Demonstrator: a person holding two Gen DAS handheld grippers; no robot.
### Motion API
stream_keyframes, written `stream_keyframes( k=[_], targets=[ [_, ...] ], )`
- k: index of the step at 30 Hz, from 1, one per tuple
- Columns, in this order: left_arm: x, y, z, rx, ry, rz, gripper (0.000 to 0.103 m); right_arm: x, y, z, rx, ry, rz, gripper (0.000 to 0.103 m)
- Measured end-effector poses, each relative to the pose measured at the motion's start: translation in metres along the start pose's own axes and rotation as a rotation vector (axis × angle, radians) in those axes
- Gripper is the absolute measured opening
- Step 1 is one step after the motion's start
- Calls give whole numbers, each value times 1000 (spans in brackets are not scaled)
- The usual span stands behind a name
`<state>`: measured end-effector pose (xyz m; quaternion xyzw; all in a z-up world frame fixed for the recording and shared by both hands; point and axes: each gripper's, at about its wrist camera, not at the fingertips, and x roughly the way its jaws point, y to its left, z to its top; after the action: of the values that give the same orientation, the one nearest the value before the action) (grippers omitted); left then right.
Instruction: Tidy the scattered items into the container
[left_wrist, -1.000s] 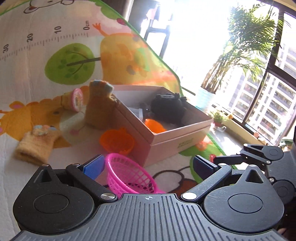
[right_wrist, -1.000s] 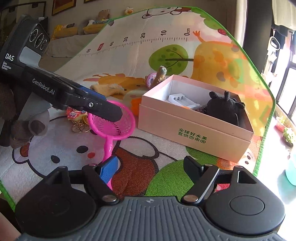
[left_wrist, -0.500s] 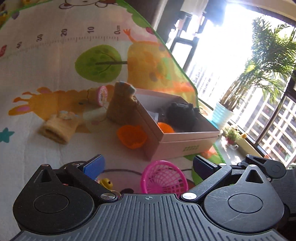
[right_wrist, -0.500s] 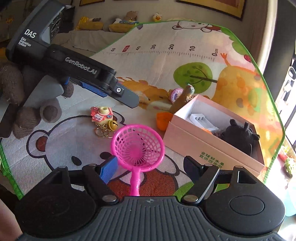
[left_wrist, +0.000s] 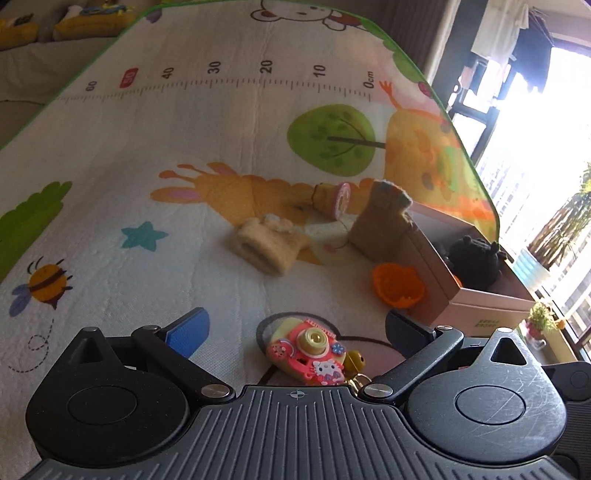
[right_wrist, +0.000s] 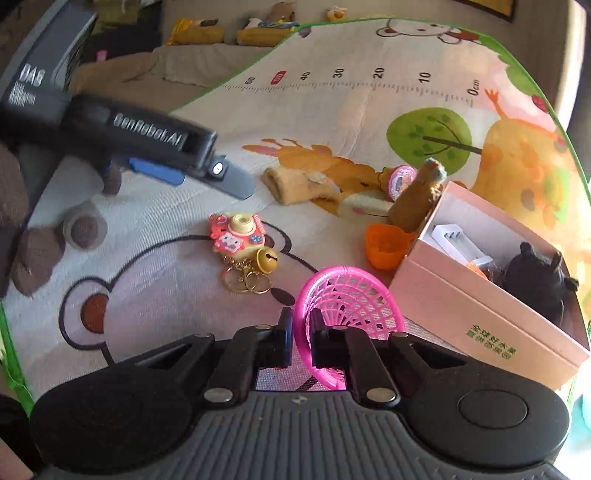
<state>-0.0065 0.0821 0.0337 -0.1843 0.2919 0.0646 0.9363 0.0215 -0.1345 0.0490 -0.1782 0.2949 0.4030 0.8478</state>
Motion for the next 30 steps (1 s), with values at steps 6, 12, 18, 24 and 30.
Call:
stream_keyframes(
  k=[6, 12, 18, 24, 30],
  targets=[
    [5, -3, -4, -9, 18, -21, 103, -38, -86, -18, 445, -39, 150, 8],
    [11, -17, -9, 19, 42, -39, 103, -57, -135, -55, 603, -49, -8, 12],
    [15, -29, -11, 65, 52, -38, 103, -63, -143, -72, 571, -61, -169, 58],
    [14, -43, -19, 172, 40, -7, 103, -50, -106, -55, 358, -81, -255, 82],
    [8, -56, -30, 305, 0, 19, 103, -8, -88, -49, 282, 17, -327, 83]
  ],
)
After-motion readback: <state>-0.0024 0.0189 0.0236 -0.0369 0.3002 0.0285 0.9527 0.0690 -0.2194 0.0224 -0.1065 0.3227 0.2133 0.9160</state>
